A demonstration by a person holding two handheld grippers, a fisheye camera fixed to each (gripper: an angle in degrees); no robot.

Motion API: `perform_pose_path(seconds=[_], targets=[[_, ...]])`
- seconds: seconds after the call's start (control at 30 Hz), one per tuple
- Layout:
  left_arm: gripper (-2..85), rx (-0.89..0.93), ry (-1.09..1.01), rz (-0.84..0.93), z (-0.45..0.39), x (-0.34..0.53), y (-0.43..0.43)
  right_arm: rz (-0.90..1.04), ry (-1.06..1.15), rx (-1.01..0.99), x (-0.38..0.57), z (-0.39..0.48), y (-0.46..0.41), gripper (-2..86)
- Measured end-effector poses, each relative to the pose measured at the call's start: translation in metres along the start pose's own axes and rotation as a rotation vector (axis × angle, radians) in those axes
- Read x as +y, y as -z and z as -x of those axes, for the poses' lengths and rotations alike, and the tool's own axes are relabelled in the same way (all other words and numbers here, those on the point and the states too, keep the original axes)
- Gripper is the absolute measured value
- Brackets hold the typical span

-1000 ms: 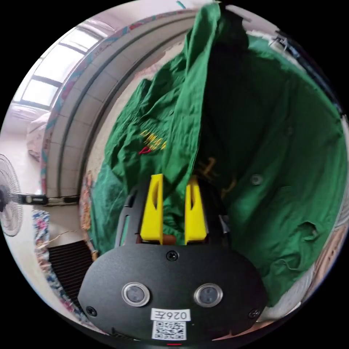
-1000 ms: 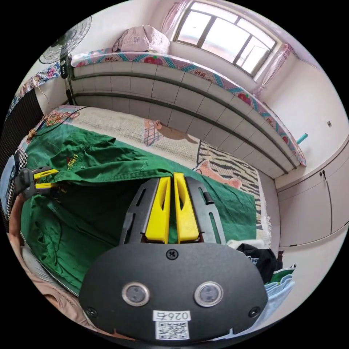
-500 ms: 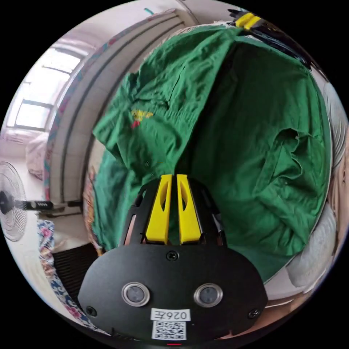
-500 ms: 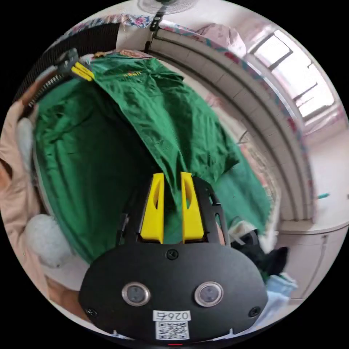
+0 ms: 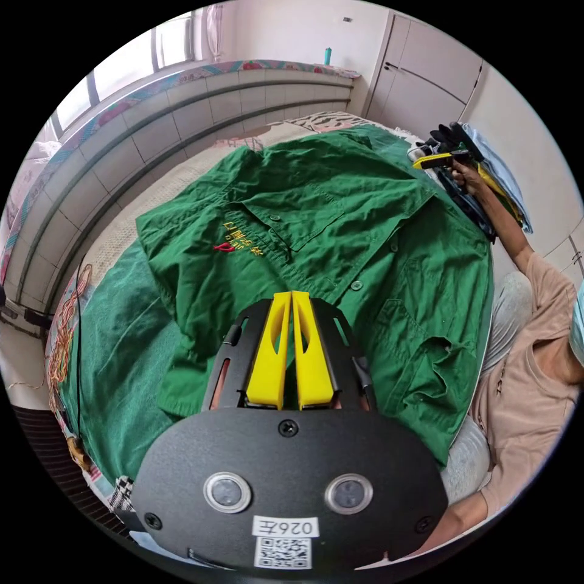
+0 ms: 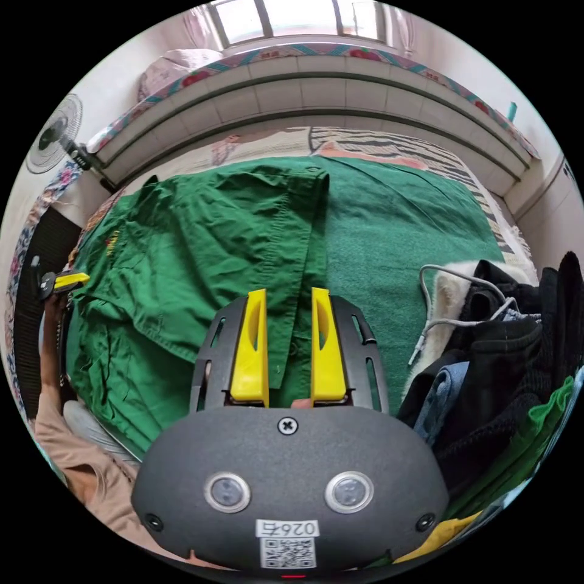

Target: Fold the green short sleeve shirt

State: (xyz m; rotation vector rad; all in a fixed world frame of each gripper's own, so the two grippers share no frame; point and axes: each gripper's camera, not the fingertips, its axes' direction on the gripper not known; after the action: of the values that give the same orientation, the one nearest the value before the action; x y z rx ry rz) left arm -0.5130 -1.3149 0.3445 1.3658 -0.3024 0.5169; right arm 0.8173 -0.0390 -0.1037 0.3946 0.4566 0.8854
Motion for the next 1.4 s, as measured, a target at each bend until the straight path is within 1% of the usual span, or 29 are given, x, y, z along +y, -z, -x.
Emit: perform_pose_path(seconds=[0.07, 0.13, 0.17, 0.2, 0.23, 0.27, 0.3, 0.4, 0.43, 0.5, 0.53, 0.57, 0.63, 0.7, 0.73, 0.8, 0.87, 0.97, 1.0, 1.07, 1.1, 1.13, 1.2, 1.3, 1.37, 1.4], targets=[[-0.9, 0.013, -0.028, 0.032, 0.007, -0.016, -0.025, 0.033, -0.021, 0.008, -0.015, -0.015, -0.014, 7.8], [-0.9, 0.03, -0.063, 0.09, 0.013, -0.029, -0.052, 0.074, -0.04, -0.024, -0.03, -0.03, -0.029, 6.5], [-0.9, 0.022, -0.061, 0.111, 0.02, -0.034, -0.066, 0.113, -0.055, -0.055, -0.04, -0.04, -0.041, 4.3], [-0.9, 0.035, -0.054, 0.078, 0.031, -0.037, -0.064, 0.163, -0.045, -0.09, -0.052, -0.046, -0.053, 1.2], [-0.9, 0.047, -0.049, 0.082, 0.037, -0.039, -0.063, 0.175, -0.042, -0.091, -0.058, -0.049, -0.056, 0.7], [-0.8, 0.078, -0.031, 0.091, 0.053, -0.042, -0.062, 0.157, -0.037, -0.079, -0.07, -0.053, -0.05, -0.3], [-0.7, 0.097, -0.014, 0.094, 0.068, -0.043, -0.059, 0.091, -0.042, -0.066, -0.08, -0.056, -0.032, -0.4], [0.4, 0.057, 0.008, 0.04, 0.096, -0.038, -0.035, -0.094, -0.061, 0.014, -0.103, -0.068, 0.025, 1.0], [0.9, 0.035, 0.01, 0.03, 0.101, -0.036, -0.029, -0.095, -0.063, 0.04, -0.109, -0.07, 0.029, 1.9], [5.3, -0.059, -0.001, 0.013, 0.115, -0.028, -0.012, -0.044, -0.064, 0.195, -0.132, -0.072, 0.04, 7.8], [5.9, -0.067, -0.009, 0.018, 0.119, -0.026, -0.01, -0.049, -0.058, 0.221, -0.135, -0.069, 0.045, 8.0], [7.1, -0.065, -0.022, 0.037, 0.127, -0.024, -0.008, -0.071, -0.022, 0.233, -0.138, -0.056, 0.056, 8.2], [7.7, -0.046, -0.02, 0.079, 0.143, -0.024, -0.01, -0.132, 0.081, 0.193, -0.138, -0.024, 0.073, 7.4], [8.9, -0.01, 0.005, 0.108, 0.171, -0.029, -0.012, -0.193, 0.264, 0.097, -0.136, 0.028, 0.087, 6.2], [9.6, 0.006, 0.015, 0.105, 0.18, -0.03, -0.011, -0.191, 0.308, 0.081, -0.136, 0.04, 0.088, 6.0], [12.0, 0.105, 0.027, 0.106, 0.212, -0.035, -0.013, -0.162, 0.485, 0.042, -0.139, 0.081, 0.085, 5.6], [10.6, 0.166, 0.04, 0.103, 0.235, -0.038, -0.016, -0.146, 0.575, 0.045, -0.144, 0.1, 0.081, 5.9], [2.9, 0.1, 0.067, 0.09, 0.271, -0.044, -0.005, -0.106, 0.662, 0.066, -0.169, 0.117, 0.071, 5.6], [0.9, 0.102, 0.069, 0.094, 0.284, -0.048, 0.0, -0.053, 0.672, 0.072, -0.188, 0.12, 0.063, 4.9], [0.0, 0.12, 0.073, 0.1, 0.303, -0.058, 0.009, 0.016, 0.667, 0.083, -0.22, 0.12, 0.058, 2.6], [-0.3, 0.095, 0.066, 0.087, 0.311, -0.063, 0.019, 0.04, 0.655, 0.067, -0.24, 0.116, 0.063, 0.2], [-0.4, 0.079, 0.06, 0.077, 0.314, -0.065, 0.025, 0.041, 0.648, 0.05, -0.25, 0.114, 0.069, -0.2], [-0.6, 0.04, 0.045, 0.004, 0.328, -0.071, 0.059, -0.037, 0.599, 0.024, -0.278, 0.101, 0.108, -1.2], [-0.7, 0.032, 0.038, -0.12, 0.349, -0.067, 0.113, -0.148, 0.57, -0.031, -0.289, 0.081, 0.168, -1.5], [-0.7, 0.027, 0.024, -0.136, 0.36, -0.065, 0.134, -0.146, 0.582, -0.081, -0.287, 0.074, 0.189, -1.4], [-0.8, 0.032, 0.03, -0.118, 0.37, -0.064, 0.139, -0.08, 0.6, -0.098, -0.289, 0.073, 0.189, -1.4]])
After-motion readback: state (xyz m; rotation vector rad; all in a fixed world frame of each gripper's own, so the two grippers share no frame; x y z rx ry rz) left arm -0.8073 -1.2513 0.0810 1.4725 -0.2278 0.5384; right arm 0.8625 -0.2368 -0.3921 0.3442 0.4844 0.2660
